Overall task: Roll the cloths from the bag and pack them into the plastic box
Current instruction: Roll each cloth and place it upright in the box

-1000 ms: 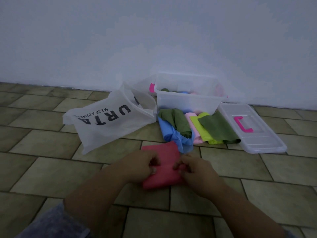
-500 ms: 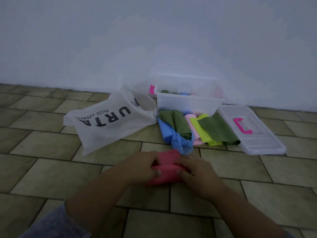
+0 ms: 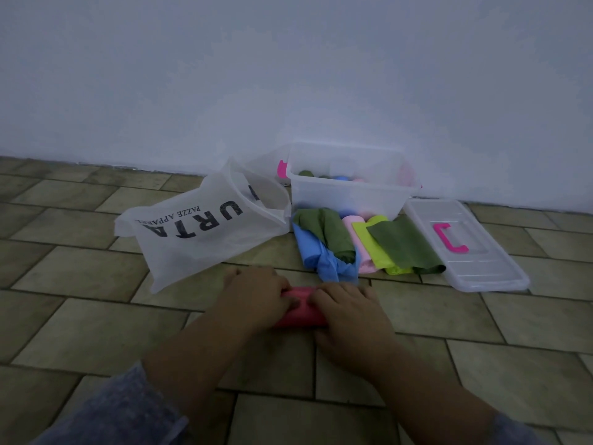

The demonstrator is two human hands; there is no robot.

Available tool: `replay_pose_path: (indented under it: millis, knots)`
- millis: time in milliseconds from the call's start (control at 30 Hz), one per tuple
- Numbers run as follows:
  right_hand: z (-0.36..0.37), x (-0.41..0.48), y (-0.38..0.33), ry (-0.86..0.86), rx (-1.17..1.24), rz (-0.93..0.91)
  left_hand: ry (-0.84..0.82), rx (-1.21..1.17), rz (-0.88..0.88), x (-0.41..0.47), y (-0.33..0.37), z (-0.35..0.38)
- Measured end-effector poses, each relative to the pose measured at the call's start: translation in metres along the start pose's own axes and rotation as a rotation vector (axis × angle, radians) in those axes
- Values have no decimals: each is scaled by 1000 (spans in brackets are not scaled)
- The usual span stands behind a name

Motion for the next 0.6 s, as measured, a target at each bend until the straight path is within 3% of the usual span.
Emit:
replay_pose_path:
  millis: [67,167,267,433,600]
  knots:
    - [-1,7,1,20,-19,32,102,-37,-137,-1,-5,-2]
    - [-4,15,3,19,5,128,113,-326,-321,-5,-7,4]
    - [-5,20,8,-90,126,251,11,-613,-411,0,2,13]
    - [0,13,0,-170,433,373,98,-907,-459,3,11,12]
    - [-1,5,1,-224,696,460,155,-1554,-608,-4,19,16]
Point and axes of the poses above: each hand's wrist, its own x-axis towards the middle knuckle, its own z-axis out of the palm, y = z × x, the point moved 3 cm from there along x, towards the middle knuckle, and after that the axes turned 6 degrees about y, right-handed, at the moved point
